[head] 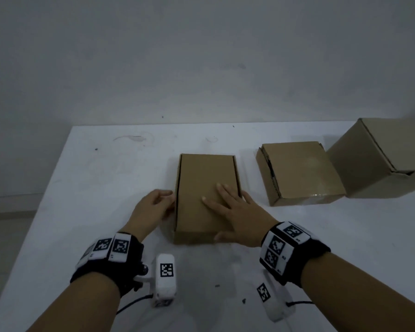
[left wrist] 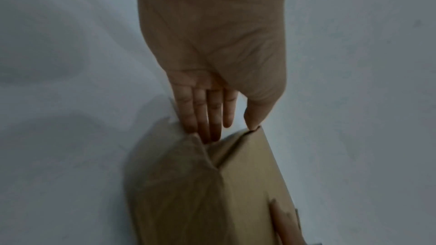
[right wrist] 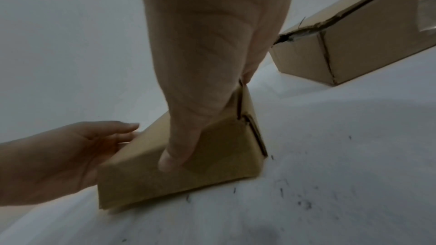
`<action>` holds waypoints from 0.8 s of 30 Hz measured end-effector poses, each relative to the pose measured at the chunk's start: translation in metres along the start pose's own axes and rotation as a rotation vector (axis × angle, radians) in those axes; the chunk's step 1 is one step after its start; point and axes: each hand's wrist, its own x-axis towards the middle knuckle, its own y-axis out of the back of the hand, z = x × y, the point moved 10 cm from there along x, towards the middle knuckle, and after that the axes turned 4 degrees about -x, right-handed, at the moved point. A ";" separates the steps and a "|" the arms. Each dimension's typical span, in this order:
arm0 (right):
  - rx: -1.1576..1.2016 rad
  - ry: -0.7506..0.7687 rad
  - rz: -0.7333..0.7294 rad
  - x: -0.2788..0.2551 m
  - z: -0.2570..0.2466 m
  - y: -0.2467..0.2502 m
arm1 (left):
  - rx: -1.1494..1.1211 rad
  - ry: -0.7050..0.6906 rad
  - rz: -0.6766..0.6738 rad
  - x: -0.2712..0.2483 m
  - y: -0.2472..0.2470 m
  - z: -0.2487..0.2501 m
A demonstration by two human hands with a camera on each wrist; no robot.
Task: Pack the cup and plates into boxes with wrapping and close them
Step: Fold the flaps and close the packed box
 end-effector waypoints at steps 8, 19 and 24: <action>0.054 0.006 -0.045 0.011 0.005 -0.011 | -0.163 0.331 -0.111 -0.026 0.005 -0.042; 0.082 -0.008 -0.059 0.013 0.003 -0.011 | 0.004 0.325 -0.218 -0.033 -0.010 -0.036; 0.090 -0.013 -0.054 0.013 0.004 -0.011 | 0.071 0.293 -0.141 -0.028 0.000 -0.032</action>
